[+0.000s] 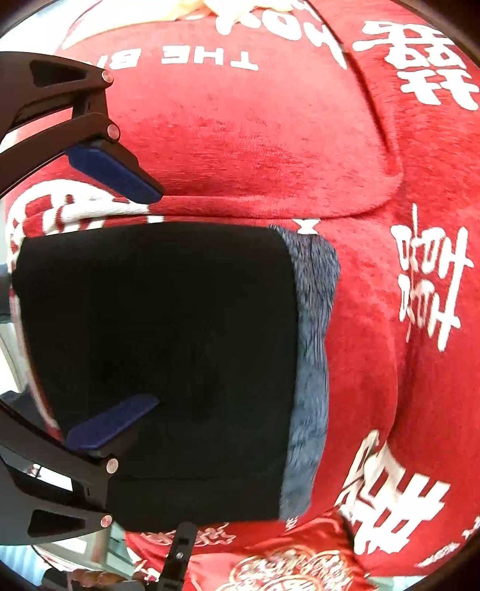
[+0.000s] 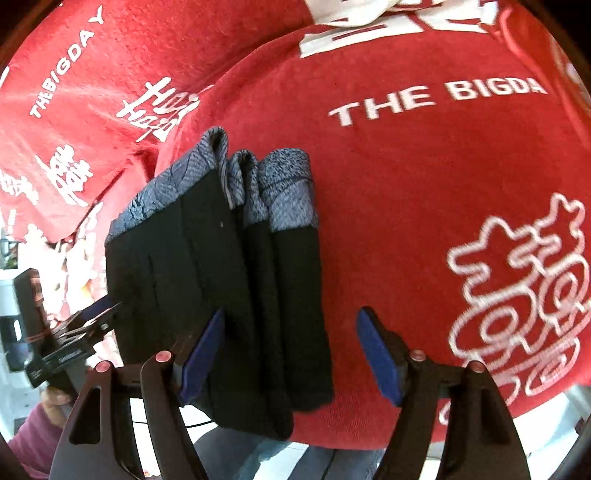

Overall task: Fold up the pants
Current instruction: 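Release the bundle and pull both grippers back from it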

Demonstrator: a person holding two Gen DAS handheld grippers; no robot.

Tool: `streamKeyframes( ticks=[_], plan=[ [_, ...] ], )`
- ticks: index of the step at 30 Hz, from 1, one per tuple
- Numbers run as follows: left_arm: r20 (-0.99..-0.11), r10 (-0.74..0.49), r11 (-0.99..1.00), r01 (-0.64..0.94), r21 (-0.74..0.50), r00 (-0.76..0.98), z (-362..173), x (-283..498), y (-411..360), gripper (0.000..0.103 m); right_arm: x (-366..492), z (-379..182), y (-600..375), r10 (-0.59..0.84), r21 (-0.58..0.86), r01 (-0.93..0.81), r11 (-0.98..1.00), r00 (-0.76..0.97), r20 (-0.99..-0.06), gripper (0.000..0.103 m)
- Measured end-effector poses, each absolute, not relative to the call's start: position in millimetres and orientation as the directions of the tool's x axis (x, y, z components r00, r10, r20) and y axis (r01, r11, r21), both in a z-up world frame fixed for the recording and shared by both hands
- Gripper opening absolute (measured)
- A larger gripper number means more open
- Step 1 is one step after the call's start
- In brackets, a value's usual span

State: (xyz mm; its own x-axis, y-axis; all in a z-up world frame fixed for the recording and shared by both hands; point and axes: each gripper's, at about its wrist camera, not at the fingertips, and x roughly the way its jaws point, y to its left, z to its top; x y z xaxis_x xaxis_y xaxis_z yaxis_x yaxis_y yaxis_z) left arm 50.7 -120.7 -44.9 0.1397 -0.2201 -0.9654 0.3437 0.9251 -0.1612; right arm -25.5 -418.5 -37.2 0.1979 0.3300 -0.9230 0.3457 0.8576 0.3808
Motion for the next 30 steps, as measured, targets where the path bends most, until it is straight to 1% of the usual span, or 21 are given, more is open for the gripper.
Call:
streamKeyframes(
  ticks=[2,6,10,16,17,19,24,30],
  plan=[
    [-0.966,-0.201,0.925,0.357,-0.132,0.164,-29.9,40.8,-121.5,0.103,-32.3,-31.5,-417.8,0.302,0.355,0.364,0.861,0.194,-0.933,0.078],
    [-0.965,-0.191,0.928,0.353,-0.118,0.179,-9.4,20.0,-124.1,0.103,-46.9,-7.4,-407.8,0.249,0.309,0.370,0.876,0.200,-0.948,0.081],
    [-0.973,-0.124,0.933,0.358,-0.046,0.197,5.8,0.9,-129.2,0.103,-56.9,14.6,-393.6,0.224,0.287,0.365,0.886,0.205,-0.953,0.082],
    [-0.977,-0.082,0.946,0.325,-0.014,0.197,35.2,-18.3,-123.2,0.103,-70.8,49.5,-371.8,0.206,0.273,0.339,0.900,0.221,-0.953,0.086],
    [-0.977,-0.075,0.948,0.319,-0.008,0.200,40.7,-20.4,-122.7,0.103,-72.4,54.6,-366.7,0.194,0.260,0.332,0.907,0.219,-0.956,0.087],
    [-0.976,-0.067,0.950,0.314,0.001,0.208,48.6,-23.7,-120.6,0.103,-74.4,62.3,-359.7,0.177,0.242,0.320,0.916,0.218,-0.960,0.103],
    [-0.975,-0.047,0.952,0.306,0.023,0.218,64.8,-34.2,-117.0,0.103,-80.0,84.3,-345.5,0.169,0.235,0.306,0.923,0.227,-0.959,0.103],
    [-0.975,-0.042,0.944,0.328,0.033,0.217,79.6,-45.6,-114.0,0.103,-84.3,100.9,-329.2,0.154,0.210,0.312,0.927,0.195,-0.969,0.103]
  ],
)
